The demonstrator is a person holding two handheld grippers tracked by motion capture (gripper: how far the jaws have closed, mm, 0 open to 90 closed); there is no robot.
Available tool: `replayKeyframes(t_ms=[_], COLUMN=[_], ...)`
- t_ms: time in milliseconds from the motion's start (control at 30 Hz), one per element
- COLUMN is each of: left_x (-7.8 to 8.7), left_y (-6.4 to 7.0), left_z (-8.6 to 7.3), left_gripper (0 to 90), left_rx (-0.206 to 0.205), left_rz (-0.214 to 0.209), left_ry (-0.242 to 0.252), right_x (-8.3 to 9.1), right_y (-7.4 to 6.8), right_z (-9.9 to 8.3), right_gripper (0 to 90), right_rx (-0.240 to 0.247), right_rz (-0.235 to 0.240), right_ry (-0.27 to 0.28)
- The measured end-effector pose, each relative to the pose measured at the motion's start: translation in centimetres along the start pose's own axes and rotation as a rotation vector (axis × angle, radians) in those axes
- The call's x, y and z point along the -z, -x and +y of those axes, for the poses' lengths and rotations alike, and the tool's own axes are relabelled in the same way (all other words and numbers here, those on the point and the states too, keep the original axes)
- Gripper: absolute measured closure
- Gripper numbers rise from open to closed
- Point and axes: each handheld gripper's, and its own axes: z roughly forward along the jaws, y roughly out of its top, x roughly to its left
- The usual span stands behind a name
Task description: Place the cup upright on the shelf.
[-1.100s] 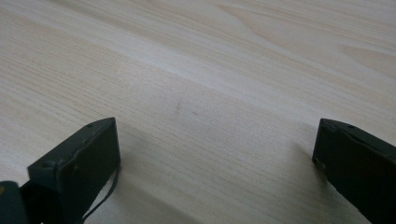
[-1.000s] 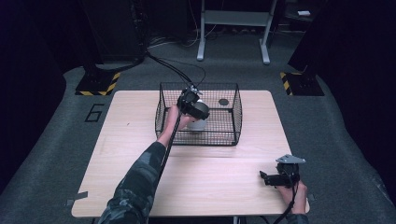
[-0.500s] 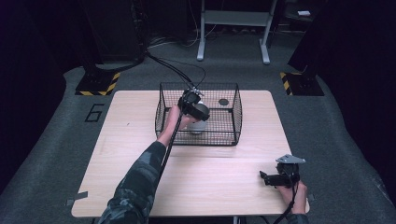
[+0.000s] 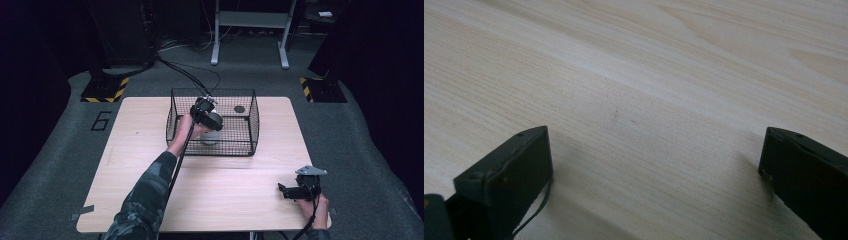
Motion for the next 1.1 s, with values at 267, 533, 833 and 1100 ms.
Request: replayKeyframes(t_ms=[267, 533, 833, 1100], left_x=[0.1, 2.3, 5.7, 9.1], left_y=[0.1, 0.1, 0.3, 1.1], left_z=[-0.3, -0.4, -0.5, -1.6], left_gripper=[4.6, 0.0, 0.0, 0.0], left_rx=[-0.004, 0.031, 0.009, -0.023], left_rz=[-0.002, -0.028, -0.039, -0.032], left_ry=[0.006, 0.097, 0.193, 0.274], right_x=[0.0, 0.0, 0.0, 0.0], right_y=[0.0, 0.0, 0.0, 0.0], right_z=[0.0, 0.0, 0.0, 0.0], right_gripper=[0.4, 0.4, 0.4, 0.4], right_rx=[0.008, 0.006, 0.008, 0.008], right_rz=[0.005, 0.004, 0.004, 0.004], right_ry=[-0.004, -0.005, -0.004, -0.005])
